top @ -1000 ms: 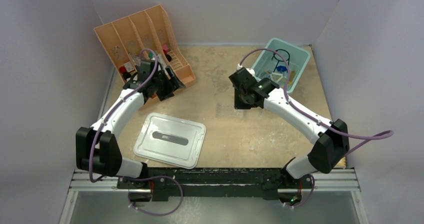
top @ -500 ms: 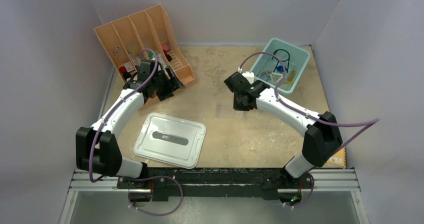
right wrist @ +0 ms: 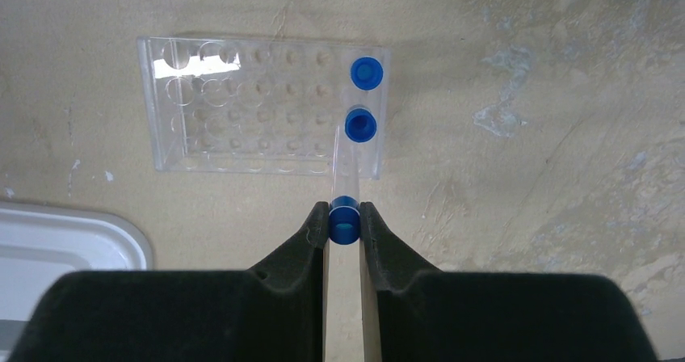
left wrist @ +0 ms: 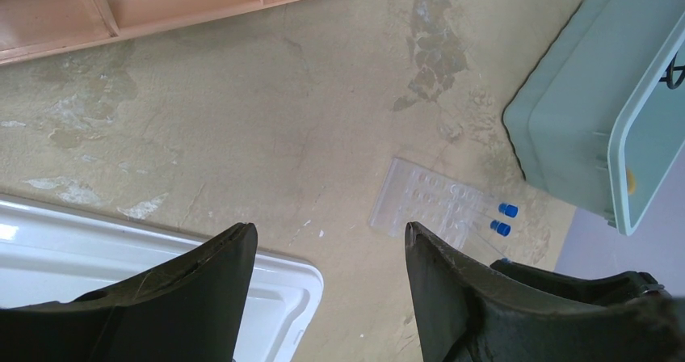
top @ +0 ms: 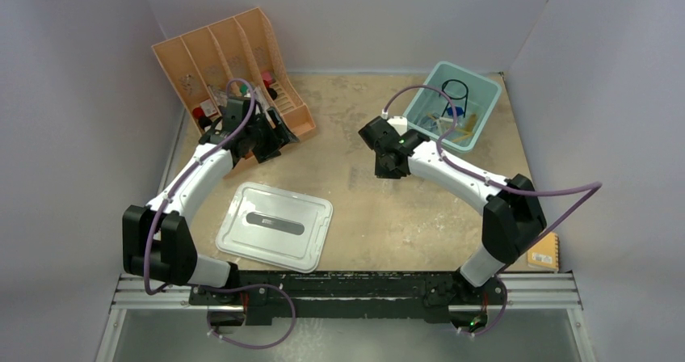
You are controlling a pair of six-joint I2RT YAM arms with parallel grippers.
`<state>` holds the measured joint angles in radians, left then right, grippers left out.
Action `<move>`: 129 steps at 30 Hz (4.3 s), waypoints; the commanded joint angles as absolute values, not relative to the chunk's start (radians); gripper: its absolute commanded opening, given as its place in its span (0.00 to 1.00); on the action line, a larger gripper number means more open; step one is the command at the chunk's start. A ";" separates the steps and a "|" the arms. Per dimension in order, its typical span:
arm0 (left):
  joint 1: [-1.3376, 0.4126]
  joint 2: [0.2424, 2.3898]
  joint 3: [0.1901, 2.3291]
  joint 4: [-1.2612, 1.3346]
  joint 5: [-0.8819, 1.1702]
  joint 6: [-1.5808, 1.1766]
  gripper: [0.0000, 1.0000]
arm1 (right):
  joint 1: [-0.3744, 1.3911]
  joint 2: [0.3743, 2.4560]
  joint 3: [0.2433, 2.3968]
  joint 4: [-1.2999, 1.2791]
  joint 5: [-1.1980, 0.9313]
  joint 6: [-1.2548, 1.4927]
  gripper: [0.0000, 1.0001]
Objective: Organize the chemistry lab equipment
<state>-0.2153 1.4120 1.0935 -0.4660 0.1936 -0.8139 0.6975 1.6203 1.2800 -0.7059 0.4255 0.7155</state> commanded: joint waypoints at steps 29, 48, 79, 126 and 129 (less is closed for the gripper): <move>-0.213 1.437 1.089 -0.436 0.204 -0.779 0.66 | 0.592 1.745 1.430 -0.781 0.370 0.631 0.42; -0.213 1.440 1.087 -0.443 0.198 -0.775 0.66 | 0.586 1.702 1.370 -0.808 0.270 0.566 0.43; -0.213 1.433 1.085 -0.452 0.195 -0.772 0.65 | 0.577 1.738 1.403 -0.767 0.334 0.568 0.34; -0.212 1.149 1.161 -0.625 -0.468 -0.808 0.64 | 0.968 2.215 1.800 -0.391 -0.144 -0.094 0.31; -0.212 1.149 1.161 -0.627 -0.471 -0.806 0.64 | 0.971 2.252 1.836 -0.412 -0.145 -0.117 0.25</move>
<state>-0.2153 1.1706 1.1240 -0.6369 -0.4381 -0.7952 0.9661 2.2070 1.7775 -0.4122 -0.1242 -0.0700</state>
